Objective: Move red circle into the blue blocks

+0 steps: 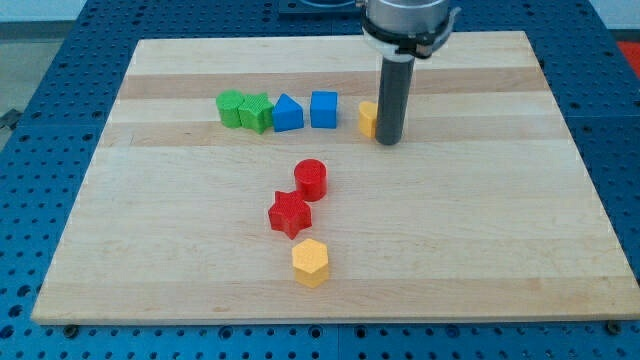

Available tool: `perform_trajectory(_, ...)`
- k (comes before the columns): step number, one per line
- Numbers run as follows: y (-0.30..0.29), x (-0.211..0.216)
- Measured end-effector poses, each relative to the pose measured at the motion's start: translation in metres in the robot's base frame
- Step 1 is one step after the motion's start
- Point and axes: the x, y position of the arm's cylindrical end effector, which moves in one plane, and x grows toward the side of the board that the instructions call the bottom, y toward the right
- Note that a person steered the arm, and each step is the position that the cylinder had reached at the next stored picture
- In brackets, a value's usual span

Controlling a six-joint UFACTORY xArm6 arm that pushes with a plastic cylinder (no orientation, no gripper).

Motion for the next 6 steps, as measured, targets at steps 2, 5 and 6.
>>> perform_trajectory(2, 0.009, -0.018)
perform_trajectory(5, 0.070, -0.052)
perform_trajectory(6, 0.051, -0.053)
